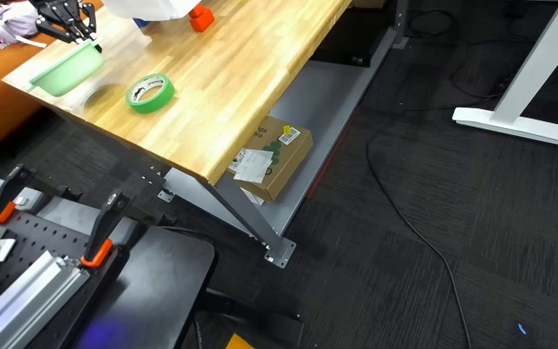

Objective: Move the green tape forward and the light-green bowl to the left

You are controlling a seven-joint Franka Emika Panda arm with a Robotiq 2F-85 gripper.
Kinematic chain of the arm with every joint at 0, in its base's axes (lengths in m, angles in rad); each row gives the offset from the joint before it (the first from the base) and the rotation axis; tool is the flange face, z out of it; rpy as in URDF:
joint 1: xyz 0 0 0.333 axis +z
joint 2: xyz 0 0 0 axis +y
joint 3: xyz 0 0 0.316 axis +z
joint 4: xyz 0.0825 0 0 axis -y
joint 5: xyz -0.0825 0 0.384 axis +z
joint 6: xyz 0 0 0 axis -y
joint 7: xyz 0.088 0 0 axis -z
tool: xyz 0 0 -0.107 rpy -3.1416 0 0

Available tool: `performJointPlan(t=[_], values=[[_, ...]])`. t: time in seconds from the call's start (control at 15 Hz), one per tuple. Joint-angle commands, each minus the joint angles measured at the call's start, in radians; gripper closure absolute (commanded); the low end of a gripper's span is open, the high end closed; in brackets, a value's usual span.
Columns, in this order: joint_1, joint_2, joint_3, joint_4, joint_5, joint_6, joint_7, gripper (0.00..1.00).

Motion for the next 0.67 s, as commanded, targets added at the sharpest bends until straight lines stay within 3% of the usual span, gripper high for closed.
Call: performJointPlan(t=[0.0, 0.6], values=[[0.014, 0.041, -0.002, 0.074, -0.033, -0.054, -0.051, 0.98], [0.012, 0.041, -0.001, 0.078, -0.042, -0.056, -0.051, 0.98]])
